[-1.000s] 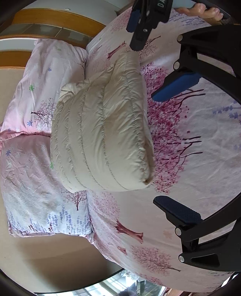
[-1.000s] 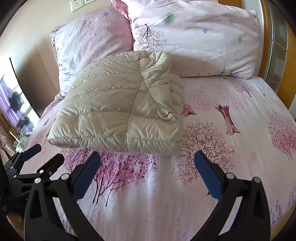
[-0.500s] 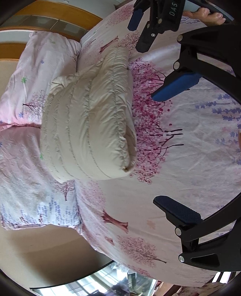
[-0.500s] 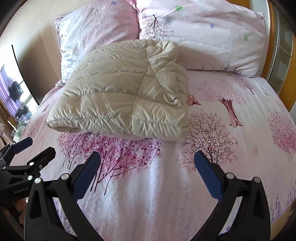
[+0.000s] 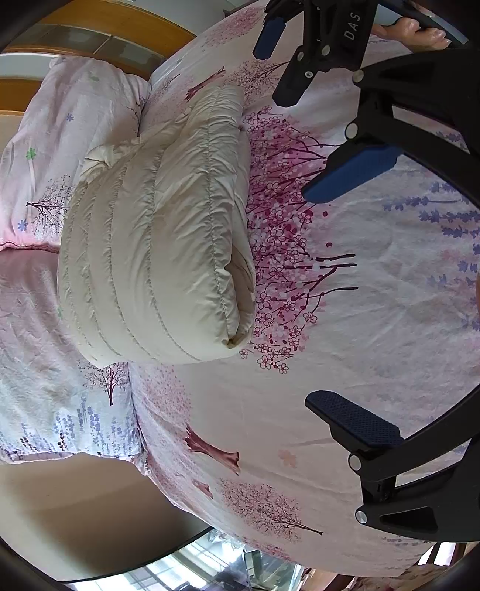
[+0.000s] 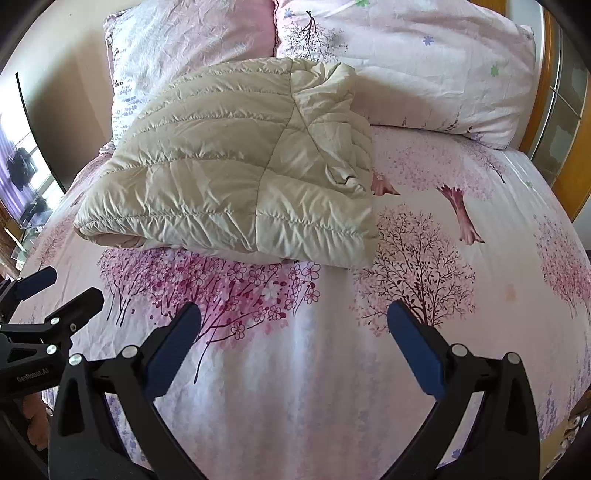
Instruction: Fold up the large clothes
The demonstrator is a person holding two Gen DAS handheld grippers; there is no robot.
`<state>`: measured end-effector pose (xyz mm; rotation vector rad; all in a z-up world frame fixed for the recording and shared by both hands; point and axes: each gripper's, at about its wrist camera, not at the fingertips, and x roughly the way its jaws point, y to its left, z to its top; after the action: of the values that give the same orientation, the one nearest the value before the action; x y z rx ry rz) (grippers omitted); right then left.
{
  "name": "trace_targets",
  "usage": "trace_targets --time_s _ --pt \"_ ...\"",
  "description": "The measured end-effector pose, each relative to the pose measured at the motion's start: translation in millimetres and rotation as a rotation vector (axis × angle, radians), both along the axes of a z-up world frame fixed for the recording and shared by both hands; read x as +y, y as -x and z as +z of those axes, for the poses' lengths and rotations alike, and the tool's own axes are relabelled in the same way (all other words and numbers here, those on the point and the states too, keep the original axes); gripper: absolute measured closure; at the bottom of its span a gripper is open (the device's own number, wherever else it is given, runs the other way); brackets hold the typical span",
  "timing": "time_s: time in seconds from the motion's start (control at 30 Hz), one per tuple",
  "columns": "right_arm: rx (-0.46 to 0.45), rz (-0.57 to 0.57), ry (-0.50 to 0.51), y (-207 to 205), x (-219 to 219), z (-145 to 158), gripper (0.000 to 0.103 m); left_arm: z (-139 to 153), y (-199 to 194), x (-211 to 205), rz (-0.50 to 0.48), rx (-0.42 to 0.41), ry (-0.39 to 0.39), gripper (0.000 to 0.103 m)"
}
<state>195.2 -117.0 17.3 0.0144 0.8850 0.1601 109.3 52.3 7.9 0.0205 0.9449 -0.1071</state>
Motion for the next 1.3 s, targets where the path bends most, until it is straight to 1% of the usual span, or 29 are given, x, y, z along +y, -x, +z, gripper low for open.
trace_targets --time_s 0.5,1.3 --pt "0.009 0.001 0.004 -1.6 0.3 -2.1 0.002 -0.8 -1.8 0.3 0.0 0.004 0.0 0.001" --pt "0.021 -0.005 0.003 -5.6 0.8 -5.7 0.002 -5.3 -5.7 0.2 -0.003 0.024 0.029 0.001"
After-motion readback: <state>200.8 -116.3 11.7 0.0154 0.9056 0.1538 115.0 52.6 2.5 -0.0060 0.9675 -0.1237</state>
